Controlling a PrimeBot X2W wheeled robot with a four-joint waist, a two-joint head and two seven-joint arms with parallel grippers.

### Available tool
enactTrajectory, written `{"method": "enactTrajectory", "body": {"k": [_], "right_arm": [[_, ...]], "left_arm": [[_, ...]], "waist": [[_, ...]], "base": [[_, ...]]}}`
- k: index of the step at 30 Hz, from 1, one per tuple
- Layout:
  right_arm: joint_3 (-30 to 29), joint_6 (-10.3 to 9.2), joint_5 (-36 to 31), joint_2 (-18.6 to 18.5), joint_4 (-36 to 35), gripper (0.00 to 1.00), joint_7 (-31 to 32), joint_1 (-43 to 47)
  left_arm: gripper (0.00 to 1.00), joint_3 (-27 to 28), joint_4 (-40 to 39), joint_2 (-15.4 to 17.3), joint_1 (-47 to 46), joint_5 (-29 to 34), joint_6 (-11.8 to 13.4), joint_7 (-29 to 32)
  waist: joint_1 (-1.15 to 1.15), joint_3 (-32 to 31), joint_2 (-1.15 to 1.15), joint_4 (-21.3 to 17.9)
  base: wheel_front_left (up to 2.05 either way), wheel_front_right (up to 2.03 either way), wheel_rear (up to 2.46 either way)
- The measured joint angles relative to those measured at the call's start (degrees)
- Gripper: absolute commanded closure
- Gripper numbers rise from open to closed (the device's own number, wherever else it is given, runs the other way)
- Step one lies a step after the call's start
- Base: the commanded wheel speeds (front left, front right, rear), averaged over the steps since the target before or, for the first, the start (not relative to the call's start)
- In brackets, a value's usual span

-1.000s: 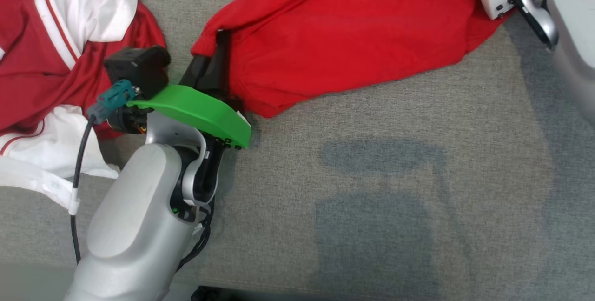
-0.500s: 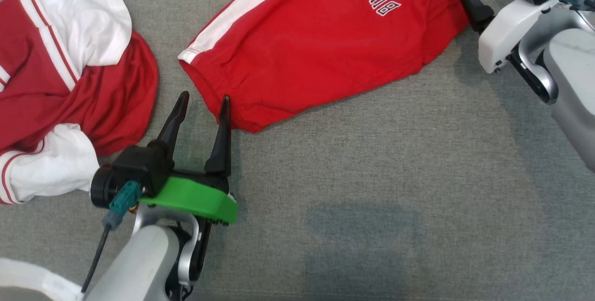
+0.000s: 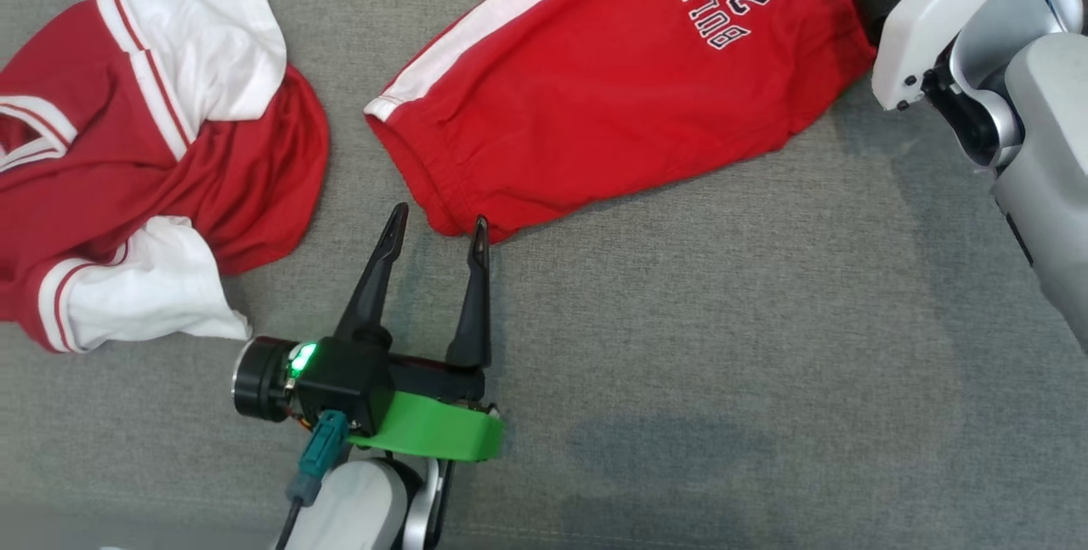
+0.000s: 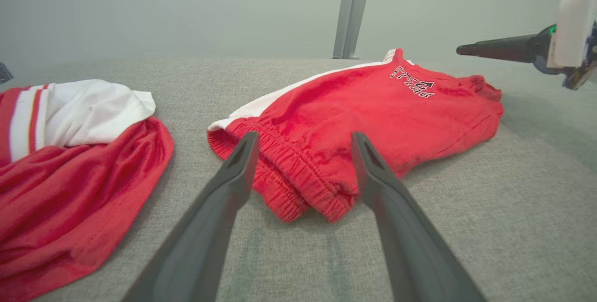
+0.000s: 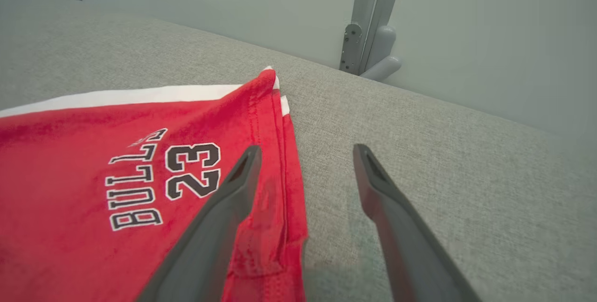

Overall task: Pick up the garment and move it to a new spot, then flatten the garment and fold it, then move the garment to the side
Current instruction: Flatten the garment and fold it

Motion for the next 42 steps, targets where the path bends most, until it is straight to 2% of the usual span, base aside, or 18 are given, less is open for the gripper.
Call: {"method": "enactTrajectory", "body": {"k": [6,14,15,16,22,26,31,37,42], "right_arm": [[-1.42,0.00,-5.05,3.14,6.82,0.00,3.58,-2.05],[-4.72,0.00,-12.09,4.87,14.48,0.00,5.75,-3.80],[-4.83,0.00,-12.45,5.09,14.94,0.42,6.17,-3.87],[-4.93,0.00,-12.80,5.26,15.33,1.00,6.61,-3.94],[-6.70,0.01,-13.13,7.70,16.81,1.00,7.11,-3.00],[-9.36,0.00,-9.60,10.06,15.74,1.00,4.53,0.52],[-12.24,0.07,-4.37,11.26,13.78,1.00,3.91,6.71],[-16.93,0.10,0.92,9.31,13.54,1.00,4.57,14.33],[-22.61,0.05,2.29,2.86,17.47,1.00,2.78,18.79]], "left_arm": [[0.00,1.70,1.43,-4.65,0.76,2.76,-3.23,-0.08],[0.00,5.66,3.70,-7.47,2.02,4.47,-7.00,-0.09],[0.00,6.04,4.07,-7.69,2.04,4.71,-7.30,-0.08],[0.00,6.44,4.33,-7.86,2.14,4.86,-7.59,-0.08],[0.00,9.54,5.56,-8.53,3.57,6.22,-8.54,-0.08],[0.00,11.81,6.45,-8.38,5.16,7.28,-9.37,-0.08],[0.00,13.47,7.89,-6.05,9.16,8.35,-11.06,-0.08],[0.00,14.99,8.32,-4.93,12.55,8.93,-12.30,-0.09],[0.00,15.86,8.16,-5.31,14.01,8.93,-13.14,-0.09]], "waist": [[0.00,0.78,0.00,3.39],[0.00,0.90,0.00,6.43],[0.00,0.76,0.00,6.50],[0.00,0.60,0.00,6.53],[0.00,-0.52,0.00,5.01],[0.00,-1.92,0.00,2.69],[0.00,-4.53,0.00,-1.47],[0.00,-8.24,0.00,-6.72],[0.00,-10.95,0.00,-9.68]], "base": [[0.00,0.00,0.00],[0.00,0.00,0.00],[0.00,0.00,0.00],[0.00,0.00,0.00],[0.00,0.00,0.00],[0.00,0.00,0.00],[0.00,0.00,0.00],[0.00,0.00,0.00],[0.00,0.00,0.00]]}}
